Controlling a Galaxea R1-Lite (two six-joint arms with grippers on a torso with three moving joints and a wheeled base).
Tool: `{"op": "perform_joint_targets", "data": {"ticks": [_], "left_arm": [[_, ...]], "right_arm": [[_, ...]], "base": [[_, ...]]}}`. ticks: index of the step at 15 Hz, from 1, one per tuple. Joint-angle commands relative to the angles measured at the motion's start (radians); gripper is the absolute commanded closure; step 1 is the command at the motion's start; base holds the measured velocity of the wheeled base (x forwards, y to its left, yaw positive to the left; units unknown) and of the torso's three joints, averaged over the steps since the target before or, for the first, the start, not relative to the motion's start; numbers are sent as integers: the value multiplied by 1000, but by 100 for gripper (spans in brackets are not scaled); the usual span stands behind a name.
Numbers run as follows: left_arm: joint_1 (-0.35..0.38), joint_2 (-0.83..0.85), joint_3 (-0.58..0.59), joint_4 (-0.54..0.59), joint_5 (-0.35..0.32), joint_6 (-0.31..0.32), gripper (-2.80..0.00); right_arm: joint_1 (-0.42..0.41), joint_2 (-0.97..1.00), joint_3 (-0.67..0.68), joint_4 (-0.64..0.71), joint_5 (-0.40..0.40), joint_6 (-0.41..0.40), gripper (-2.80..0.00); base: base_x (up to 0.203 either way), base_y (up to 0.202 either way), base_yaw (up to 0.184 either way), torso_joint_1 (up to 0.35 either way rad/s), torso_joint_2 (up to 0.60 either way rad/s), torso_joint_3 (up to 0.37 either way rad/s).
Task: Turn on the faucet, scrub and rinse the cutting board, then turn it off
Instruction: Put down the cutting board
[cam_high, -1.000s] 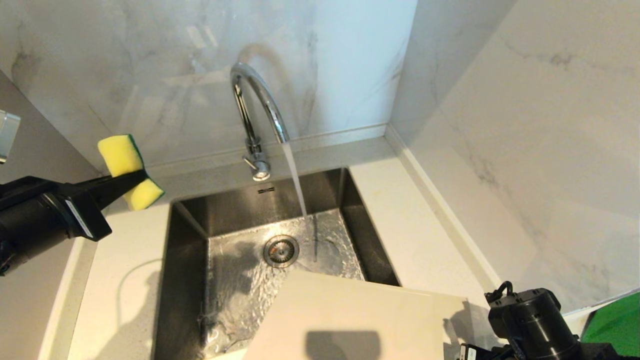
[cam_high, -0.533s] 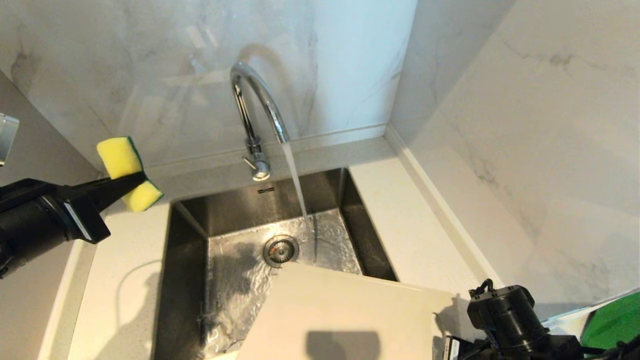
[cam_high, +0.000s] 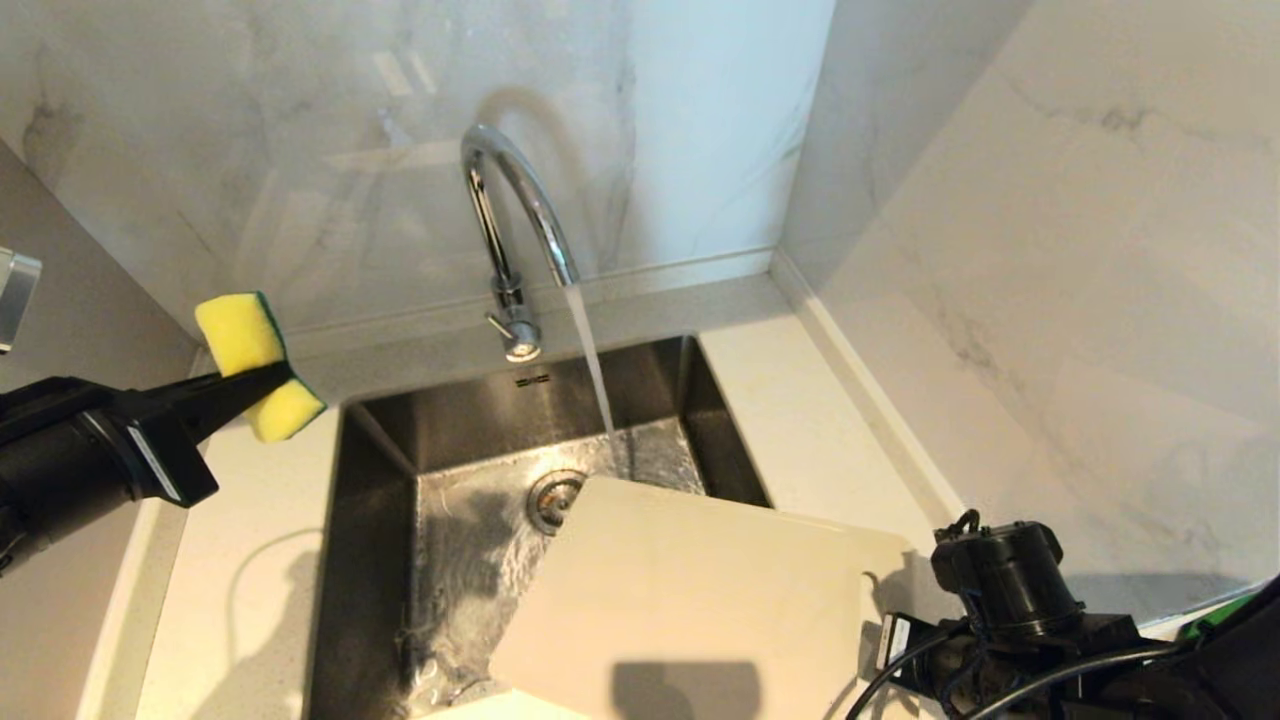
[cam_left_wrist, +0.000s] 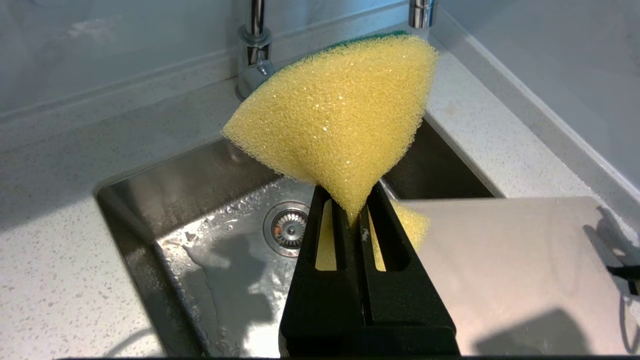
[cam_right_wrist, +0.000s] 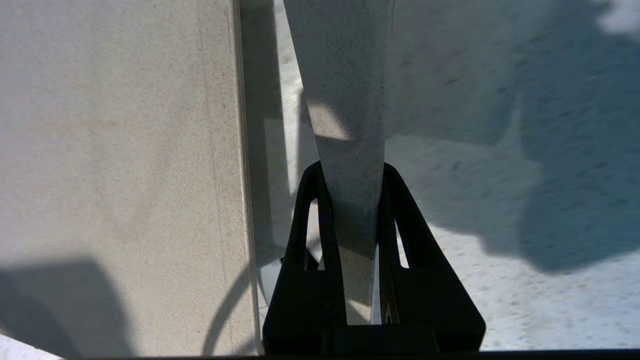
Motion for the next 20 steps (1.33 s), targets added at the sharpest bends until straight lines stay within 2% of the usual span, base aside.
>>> {"op": "perform_joint_targets", "data": {"ticks": [1, 6, 10, 11, 20], "left_arm": [[0, 0, 5, -4, 0, -1, 0], [0, -7, 24, -6, 1, 1, 0], [0, -18, 39, -6, 1, 0, 0], [0, -19, 42, -6, 0, 0, 0], [0, -20, 56, -6, -2, -1, 0]], "right_arm": [[-18, -19, 22, -2, 2, -2, 0], [-23, -28, 34, -3, 10, -1, 0], [-23, -123, 31, 1, 9, -12, 0], [-23, -148, 30, 5, 8, -29, -280], [-33, -172, 119, 6, 7, -20, -280]], "base": [[0, 0, 0, 0, 0, 0], [0, 0, 0, 0, 0, 0], [0, 0, 0, 0, 0, 0], [0, 0, 0, 0, 0, 0], [0, 0, 0, 0, 0, 0]]}}
